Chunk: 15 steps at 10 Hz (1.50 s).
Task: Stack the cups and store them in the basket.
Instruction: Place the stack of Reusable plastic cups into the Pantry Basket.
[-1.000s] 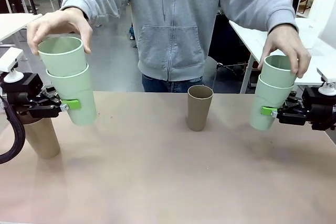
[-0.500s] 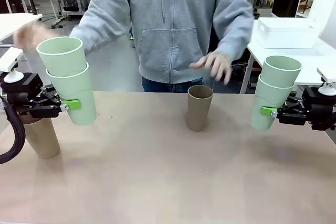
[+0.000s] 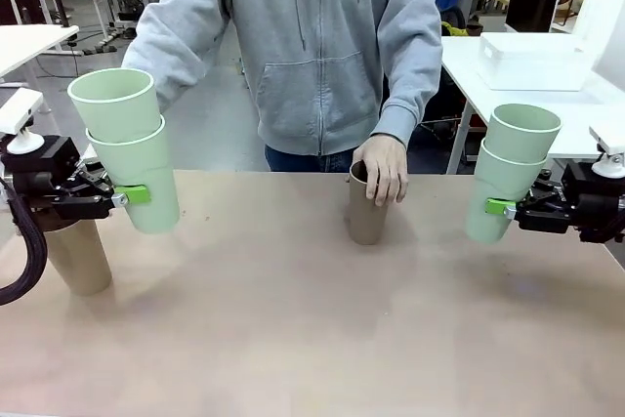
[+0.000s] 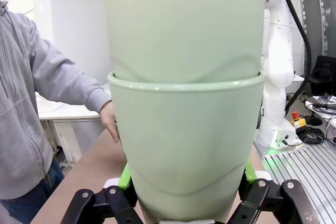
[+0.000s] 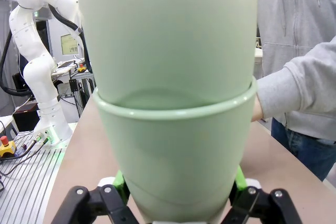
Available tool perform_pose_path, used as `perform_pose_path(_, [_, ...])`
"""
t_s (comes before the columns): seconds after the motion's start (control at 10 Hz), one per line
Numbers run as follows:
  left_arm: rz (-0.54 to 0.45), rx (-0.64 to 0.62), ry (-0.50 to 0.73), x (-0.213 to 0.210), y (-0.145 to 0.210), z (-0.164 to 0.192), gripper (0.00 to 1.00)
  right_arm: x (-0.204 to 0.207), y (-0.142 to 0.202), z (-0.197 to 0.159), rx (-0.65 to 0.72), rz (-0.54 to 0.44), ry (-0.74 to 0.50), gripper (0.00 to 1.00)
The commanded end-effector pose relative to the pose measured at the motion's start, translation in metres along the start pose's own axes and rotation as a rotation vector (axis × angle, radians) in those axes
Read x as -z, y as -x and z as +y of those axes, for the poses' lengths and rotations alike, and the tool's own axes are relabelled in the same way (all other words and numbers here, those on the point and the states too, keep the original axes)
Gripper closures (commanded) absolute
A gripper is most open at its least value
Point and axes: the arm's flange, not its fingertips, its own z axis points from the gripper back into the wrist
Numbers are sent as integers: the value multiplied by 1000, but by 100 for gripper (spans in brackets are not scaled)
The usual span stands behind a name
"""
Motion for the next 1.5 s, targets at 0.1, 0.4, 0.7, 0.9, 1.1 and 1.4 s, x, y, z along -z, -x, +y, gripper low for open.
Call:
perform_pose_path(0.1, [1, 17, 3, 2, -2, 0, 14, 2, -2, 0, -8, -8, 4, 14])
perform_pose_path(0.4, [1, 17, 3, 2, -2, 0, 14, 2, -2, 0, -8, -8, 4, 14])
perform_pose_path(0.7, [1, 17, 3, 2, -2, 0, 14, 2, -2, 0, -8, -8, 4, 14])
perform_pose_path(0.9, [1, 17, 3, 2, -2, 0, 14, 2, -2, 0, -8, -8, 4, 14])
perform_pose_path(1.1, [1, 17, 3, 2, -2, 0, 14, 2, -2, 0, -8, -8, 4, 14])
perform_pose_path(1.4, [1, 17, 3, 2, -2, 0, 14, 2, -2, 0, -8, -8, 4, 14])
